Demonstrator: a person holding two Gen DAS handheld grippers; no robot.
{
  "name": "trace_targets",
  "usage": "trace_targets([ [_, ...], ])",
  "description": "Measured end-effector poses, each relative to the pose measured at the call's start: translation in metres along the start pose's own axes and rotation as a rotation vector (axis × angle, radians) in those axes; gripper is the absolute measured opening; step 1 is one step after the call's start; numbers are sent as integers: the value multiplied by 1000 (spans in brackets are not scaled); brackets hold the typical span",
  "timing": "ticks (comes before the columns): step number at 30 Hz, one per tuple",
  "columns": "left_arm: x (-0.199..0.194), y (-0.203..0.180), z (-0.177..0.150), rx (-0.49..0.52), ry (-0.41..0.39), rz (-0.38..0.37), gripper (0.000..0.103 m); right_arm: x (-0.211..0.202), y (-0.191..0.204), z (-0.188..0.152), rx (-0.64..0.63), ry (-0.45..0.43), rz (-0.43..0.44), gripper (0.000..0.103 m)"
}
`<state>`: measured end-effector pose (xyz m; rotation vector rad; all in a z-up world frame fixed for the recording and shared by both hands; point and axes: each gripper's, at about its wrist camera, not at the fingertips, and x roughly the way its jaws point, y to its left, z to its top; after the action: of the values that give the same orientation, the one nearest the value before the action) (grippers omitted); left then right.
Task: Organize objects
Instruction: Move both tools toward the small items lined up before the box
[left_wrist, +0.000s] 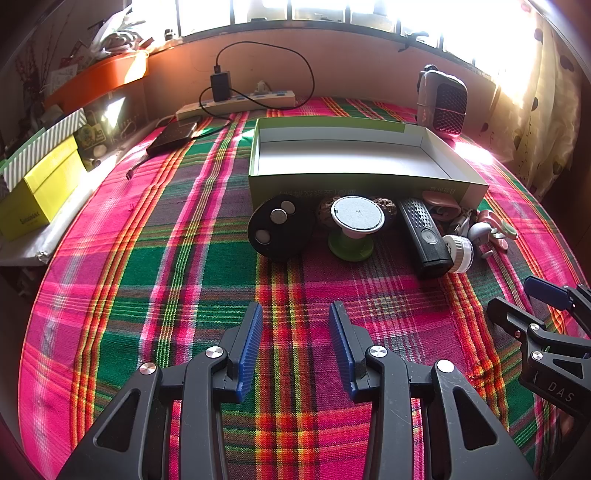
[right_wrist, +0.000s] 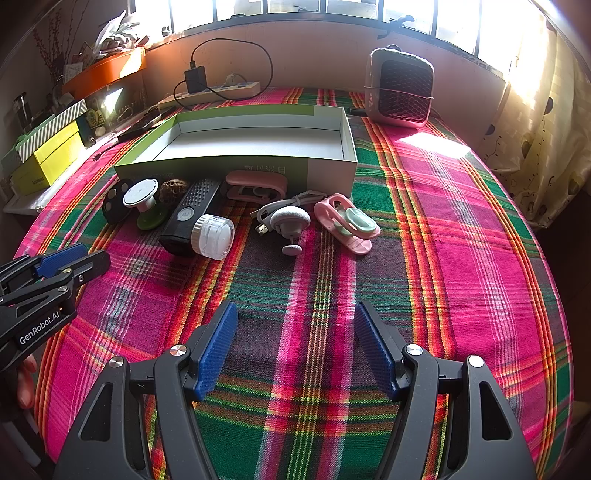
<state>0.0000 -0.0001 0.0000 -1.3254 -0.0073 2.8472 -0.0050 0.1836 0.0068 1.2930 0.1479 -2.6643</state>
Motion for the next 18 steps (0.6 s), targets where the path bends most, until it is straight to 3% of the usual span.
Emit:
trace_targets([
  [18,0,0,0,-5,0,-8,35,1,-2,0,-16,1,20,66],
])
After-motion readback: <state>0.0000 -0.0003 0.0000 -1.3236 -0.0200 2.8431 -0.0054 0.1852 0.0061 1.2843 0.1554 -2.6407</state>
